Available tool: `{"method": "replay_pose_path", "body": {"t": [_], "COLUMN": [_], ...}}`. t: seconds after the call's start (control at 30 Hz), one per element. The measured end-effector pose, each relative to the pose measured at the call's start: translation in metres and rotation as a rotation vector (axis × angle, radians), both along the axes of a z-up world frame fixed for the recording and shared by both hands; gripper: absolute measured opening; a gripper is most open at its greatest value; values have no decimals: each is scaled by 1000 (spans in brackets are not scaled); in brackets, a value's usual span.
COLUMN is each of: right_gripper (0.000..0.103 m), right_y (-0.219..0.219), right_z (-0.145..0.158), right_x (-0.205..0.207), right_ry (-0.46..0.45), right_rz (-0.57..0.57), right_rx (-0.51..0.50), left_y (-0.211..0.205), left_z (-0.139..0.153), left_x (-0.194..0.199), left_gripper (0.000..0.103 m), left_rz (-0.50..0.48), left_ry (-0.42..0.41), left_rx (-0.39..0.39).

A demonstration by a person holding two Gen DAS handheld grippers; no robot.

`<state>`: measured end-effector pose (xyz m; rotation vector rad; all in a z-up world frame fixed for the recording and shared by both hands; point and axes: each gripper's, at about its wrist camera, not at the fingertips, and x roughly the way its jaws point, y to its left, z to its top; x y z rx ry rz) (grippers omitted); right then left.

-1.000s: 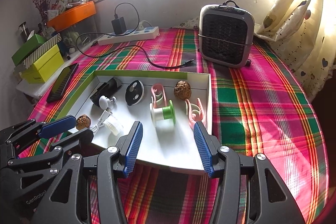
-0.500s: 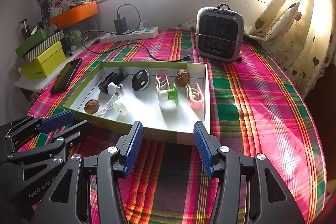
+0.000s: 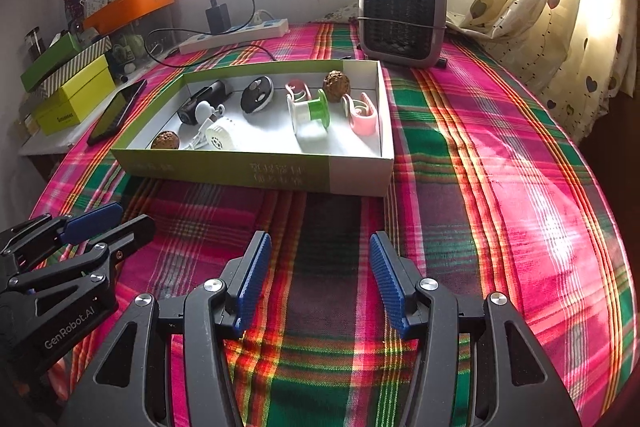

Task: Organize objects
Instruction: 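Withdraw both open tools away from the box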

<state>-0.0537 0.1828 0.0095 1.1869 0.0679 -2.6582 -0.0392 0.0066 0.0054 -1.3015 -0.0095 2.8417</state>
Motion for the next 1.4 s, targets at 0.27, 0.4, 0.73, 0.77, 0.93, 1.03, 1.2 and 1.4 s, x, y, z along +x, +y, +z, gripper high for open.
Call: {"method": "replay_pose_path", "body": {"t": [0.27,0.4,0.73,0.77,0.93,1.03,1.2,1.4], "right_gripper": [53,59,65,65,66,67,70,70], "right_y": [1,0,-8,-8,-8,-8,-8,-7], "right_z": [-7,-9,-11,-11,-11,-11,-11,-11], "right_x": [9,13,14,15,14,14,14,14], "right_ry": [-20,-20,-18,-18,-19,-20,-23,-24], "right_rz": [-9,-7,-5,-5,-10,-15,-23,-26], "right_rx": [19,12,51,55,56,57,59,58], "left_y": [1,2,6,6,7,7,7,7], "left_z": [-7,-7,-9,-9,-9,-9,-9,-9], "left_x": [6,7,10,10,10,10,10,10], "left_gripper": [37,37,44,44,45,46,46,46], "left_rz": [9,16,28,29,27,26,26,26], "left_ry": [-16,-12,14,14,14,14,14,14], "left_rx": [-8,-12,-11,-9,-8,-10,-12,-13]}}
